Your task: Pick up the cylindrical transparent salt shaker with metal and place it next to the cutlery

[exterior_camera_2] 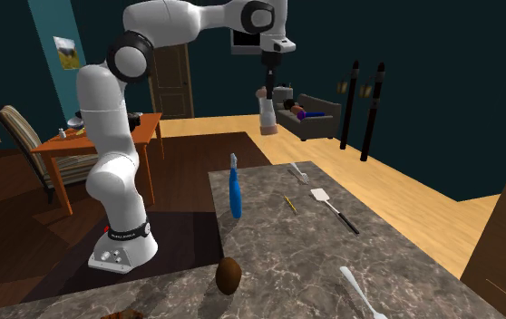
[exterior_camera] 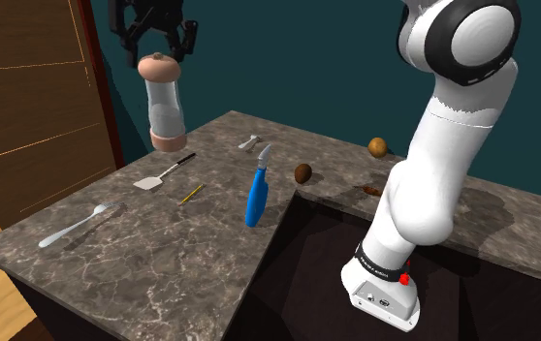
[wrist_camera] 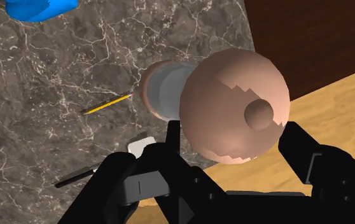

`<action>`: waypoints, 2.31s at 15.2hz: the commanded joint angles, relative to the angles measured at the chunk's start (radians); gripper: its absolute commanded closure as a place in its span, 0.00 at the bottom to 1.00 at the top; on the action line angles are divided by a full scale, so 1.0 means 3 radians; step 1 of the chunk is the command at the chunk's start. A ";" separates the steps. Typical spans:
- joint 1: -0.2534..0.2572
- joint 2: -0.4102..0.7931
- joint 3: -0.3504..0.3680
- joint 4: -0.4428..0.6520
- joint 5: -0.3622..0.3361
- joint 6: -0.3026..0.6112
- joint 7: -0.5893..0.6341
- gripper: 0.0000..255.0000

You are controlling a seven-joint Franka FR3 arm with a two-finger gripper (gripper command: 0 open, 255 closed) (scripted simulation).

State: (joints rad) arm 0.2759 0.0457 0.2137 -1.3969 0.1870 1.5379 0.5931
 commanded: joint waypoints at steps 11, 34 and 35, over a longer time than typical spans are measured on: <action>0.0165 0.0249 0.0123 -0.0083 -0.0094 0.0375 0.0221 1.00; 0.0157 0.0132 0.0121 -0.1260 -0.0020 0.1422 0.0026 1.00; 0.0158 0.0137 0.0121 -0.1299 -0.0018 0.1465 0.0019 1.00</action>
State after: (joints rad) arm 0.3231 0.0880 0.2498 -1.7711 0.1804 1.9627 0.6013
